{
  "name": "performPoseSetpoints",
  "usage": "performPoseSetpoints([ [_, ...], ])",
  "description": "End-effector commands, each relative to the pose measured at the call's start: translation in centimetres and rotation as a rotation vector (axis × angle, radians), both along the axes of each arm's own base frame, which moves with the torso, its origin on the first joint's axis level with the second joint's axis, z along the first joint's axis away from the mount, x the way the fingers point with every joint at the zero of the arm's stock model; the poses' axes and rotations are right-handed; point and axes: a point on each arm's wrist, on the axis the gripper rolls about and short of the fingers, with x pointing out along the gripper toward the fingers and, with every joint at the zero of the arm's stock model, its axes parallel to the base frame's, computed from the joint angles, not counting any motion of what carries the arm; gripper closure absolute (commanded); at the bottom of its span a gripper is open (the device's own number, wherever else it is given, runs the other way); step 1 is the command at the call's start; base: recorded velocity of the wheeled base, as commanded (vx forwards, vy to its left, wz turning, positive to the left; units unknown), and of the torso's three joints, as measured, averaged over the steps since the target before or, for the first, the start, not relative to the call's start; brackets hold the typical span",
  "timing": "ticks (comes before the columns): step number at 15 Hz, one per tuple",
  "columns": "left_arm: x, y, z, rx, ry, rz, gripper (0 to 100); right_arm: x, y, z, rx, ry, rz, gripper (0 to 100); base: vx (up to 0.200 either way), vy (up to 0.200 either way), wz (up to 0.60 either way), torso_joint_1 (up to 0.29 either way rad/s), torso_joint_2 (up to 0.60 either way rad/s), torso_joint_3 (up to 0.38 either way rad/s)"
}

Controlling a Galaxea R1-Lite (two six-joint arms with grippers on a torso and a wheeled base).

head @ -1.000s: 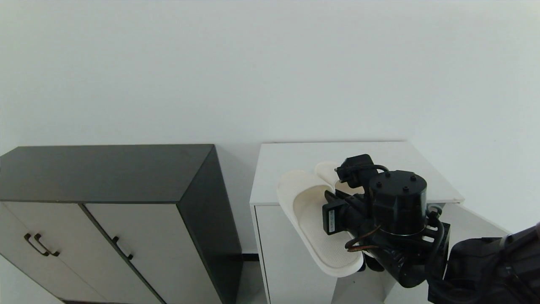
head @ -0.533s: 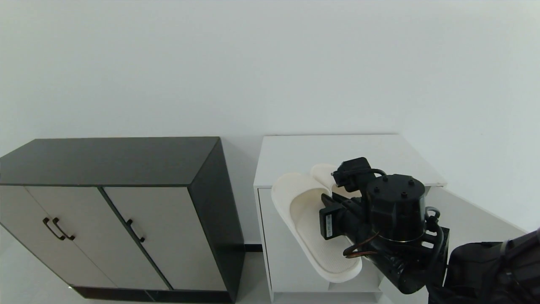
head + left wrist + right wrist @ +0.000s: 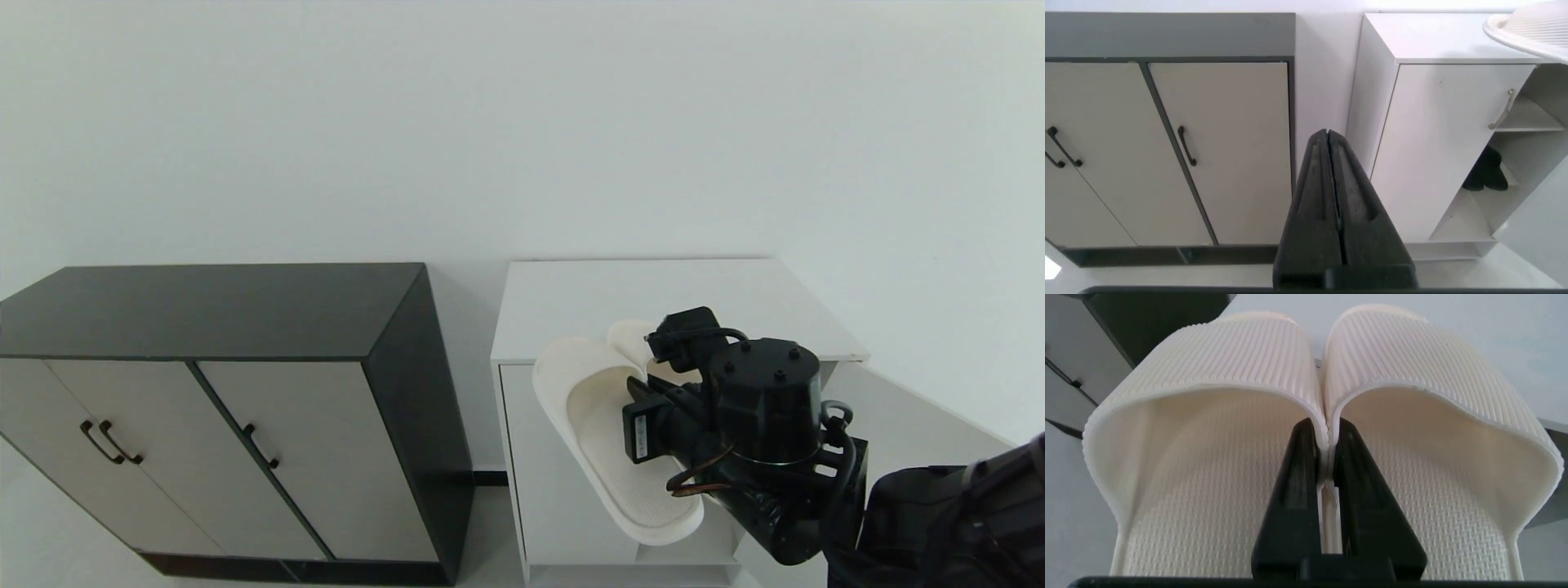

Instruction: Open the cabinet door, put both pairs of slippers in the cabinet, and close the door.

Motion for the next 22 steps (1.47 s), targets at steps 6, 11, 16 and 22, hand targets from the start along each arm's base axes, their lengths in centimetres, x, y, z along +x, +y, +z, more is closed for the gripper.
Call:
performPoseSetpoints([
  [6, 0.01, 0.0, 0.01, 0.003, 0.001, 0.0, 100, -0.11, 0.05, -0.1, -0.003, 0.003, 0.004, 100, 0.0, -0.1, 0.0, 0.001, 0.0, 0.002],
  [11, 0.01, 0.0, 0.01, 0.003, 0.001, 0.0, 100, -0.15, 0.09, -0.09, -0.002, 0.002, 0.006, 100, 0.0, -0.2, 0.0, 0.006, 0.0, 0.005],
  [16, 0.01, 0.0, 0.01, 0.002, 0.001, 0.0, 100, -0.21, 0.02, -0.24, -0.005, 0.006, 0.005, 100, 0.0, -0.2, 0.0, 0.003, 0.0, 0.002],
  [22, 0.01, 0.0, 0.01, 0.0, 0.001, 0.0, 100, -0.36, -0.01, -0.26, 0.002, -0.001, 0.009, 100, 0.0, -0.133, 0.0, 0.002, 0.0, 0.002],
])
